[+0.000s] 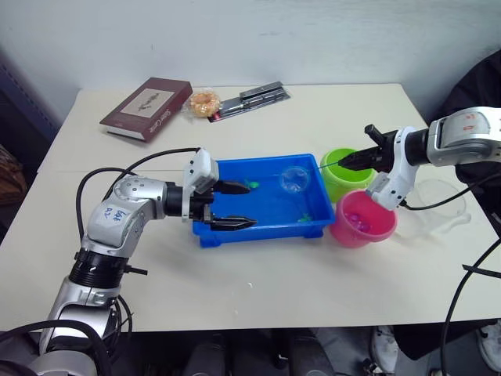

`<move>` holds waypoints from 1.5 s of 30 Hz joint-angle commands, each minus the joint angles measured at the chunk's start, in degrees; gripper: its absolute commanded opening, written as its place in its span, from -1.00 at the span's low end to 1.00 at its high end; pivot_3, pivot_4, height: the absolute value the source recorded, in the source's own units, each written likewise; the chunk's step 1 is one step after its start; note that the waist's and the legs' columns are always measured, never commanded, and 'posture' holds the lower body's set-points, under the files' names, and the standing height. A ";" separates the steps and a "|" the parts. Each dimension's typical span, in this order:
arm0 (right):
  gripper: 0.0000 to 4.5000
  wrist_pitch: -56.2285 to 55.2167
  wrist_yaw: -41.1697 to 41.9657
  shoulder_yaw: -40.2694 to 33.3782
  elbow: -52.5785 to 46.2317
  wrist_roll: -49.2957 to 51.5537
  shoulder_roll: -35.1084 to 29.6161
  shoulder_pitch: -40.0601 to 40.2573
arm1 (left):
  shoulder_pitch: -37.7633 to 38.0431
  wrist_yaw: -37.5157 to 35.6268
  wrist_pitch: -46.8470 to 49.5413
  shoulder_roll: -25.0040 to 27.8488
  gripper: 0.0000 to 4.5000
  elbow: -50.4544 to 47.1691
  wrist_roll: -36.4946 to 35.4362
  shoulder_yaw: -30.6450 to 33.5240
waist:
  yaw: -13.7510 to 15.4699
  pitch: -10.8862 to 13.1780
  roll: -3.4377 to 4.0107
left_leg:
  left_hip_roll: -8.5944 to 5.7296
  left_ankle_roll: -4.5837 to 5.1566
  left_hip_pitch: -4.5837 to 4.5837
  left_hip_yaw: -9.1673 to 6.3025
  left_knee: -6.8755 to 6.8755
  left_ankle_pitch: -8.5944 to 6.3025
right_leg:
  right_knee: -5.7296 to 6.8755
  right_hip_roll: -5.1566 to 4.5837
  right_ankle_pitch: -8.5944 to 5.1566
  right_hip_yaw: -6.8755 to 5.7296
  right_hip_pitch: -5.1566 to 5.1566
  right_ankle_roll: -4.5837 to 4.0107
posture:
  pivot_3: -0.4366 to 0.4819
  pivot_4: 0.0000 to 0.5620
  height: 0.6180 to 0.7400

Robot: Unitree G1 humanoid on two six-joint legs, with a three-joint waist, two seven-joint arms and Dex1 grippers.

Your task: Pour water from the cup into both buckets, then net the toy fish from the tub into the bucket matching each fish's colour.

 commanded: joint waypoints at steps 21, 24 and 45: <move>-1.00 -15.11 -0.33 13.95 23.52 0.92 8.66 -14.88 | -3.06 1.03 3.56 -0.12 0.98 -2.71 -3.06 1.32 | -0.51 0.00 0.01 | 0.02 -0.06 0.02 0.07 -0.02 0.02 | 0.17 0.10 -0.06 0.00 -0.11 -0.11 | -0.05 -0.47 1.00; -1.00 -14.27 6.36 12.70 24.09 5.40 8.15 -15.09 | -3.31 0.94 3.55 -0.55 0.98 -2.32 -3.12 1.21 | -0.58 0.00 0.01 | 0.04 -0.06 0.02 0.07 -0.02 0.02 | 0.18 0.08 -0.06 0.00 -0.11 -0.11 | -0.05 -0.47 1.00; -1.00 18.09 65.31 2.32 -3.65 67.39 -2.74 13.00 | -3.00 -3.07 0.39 4.46 0.98 0.68 -1.94 2.10 | 0.61 0.01 0.03 | 0.03 -0.06 -0.03 -0.43 0.20 0.01 | 0.04 -0.11 -0.05 -0.34 0.20 -0.09 | -0.05 -0.47 1.00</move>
